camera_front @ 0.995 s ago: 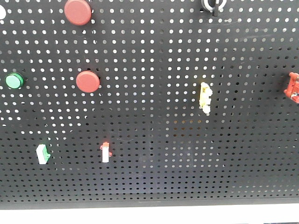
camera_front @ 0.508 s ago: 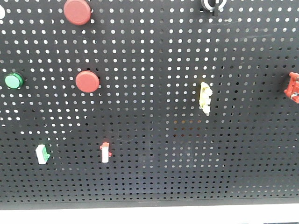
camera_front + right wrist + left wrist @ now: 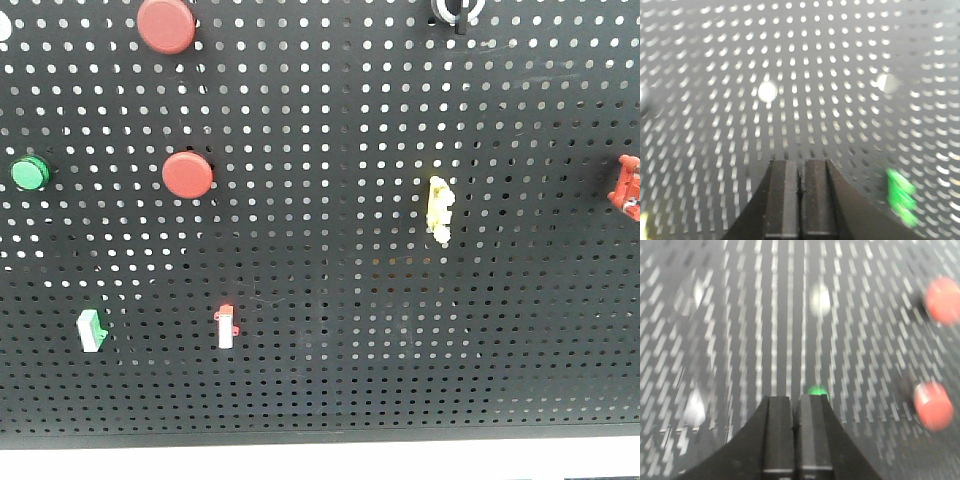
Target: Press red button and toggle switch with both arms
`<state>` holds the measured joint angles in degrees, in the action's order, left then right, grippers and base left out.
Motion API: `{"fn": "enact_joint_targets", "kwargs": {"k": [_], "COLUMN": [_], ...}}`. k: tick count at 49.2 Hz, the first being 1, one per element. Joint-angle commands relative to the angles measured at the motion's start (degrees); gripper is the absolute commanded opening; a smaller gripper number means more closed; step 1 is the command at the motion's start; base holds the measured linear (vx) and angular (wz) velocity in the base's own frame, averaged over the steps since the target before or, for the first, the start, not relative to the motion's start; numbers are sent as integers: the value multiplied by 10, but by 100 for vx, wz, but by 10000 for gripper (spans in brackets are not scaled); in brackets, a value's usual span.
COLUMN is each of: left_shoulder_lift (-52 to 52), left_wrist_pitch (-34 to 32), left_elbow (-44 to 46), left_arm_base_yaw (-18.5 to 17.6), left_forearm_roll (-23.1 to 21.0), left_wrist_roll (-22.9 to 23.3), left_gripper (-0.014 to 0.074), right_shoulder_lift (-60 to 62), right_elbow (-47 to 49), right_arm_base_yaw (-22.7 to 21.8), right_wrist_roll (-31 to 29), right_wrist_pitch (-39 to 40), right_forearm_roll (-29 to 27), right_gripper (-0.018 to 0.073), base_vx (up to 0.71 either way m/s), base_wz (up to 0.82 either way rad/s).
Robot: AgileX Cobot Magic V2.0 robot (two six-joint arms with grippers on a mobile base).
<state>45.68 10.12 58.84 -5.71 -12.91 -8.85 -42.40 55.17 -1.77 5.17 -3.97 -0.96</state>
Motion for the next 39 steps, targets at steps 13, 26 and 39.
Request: {"fn": "enact_joint_targets", "kwargs": {"k": [13,26,39], "left_shoulder_lift": [111,236,287], "left_wrist_pitch": [39,54,51], "left_elbow": [155,279,341], "left_arm_base_yaw": [-125,-254,-257], "left_forearm_roll": [-56,-63,-45], "left_wrist_roll": [-103,-170,-170], "left_gripper": [1,1,1], "right_shoulder_lift": [-14,-14,-14], "right_elbow": [22,22,22], "right_arm_base_yaw": [1,1,1], "right_wrist_roll": [12,-16,-37], "right_wrist_pitch": [1,1,-3], "right_forearm_roll": [6,6,6], "right_gripper": [-3,-3,-3], "base_vx": [0,0,0], "base_wz": [0,0,0]}}
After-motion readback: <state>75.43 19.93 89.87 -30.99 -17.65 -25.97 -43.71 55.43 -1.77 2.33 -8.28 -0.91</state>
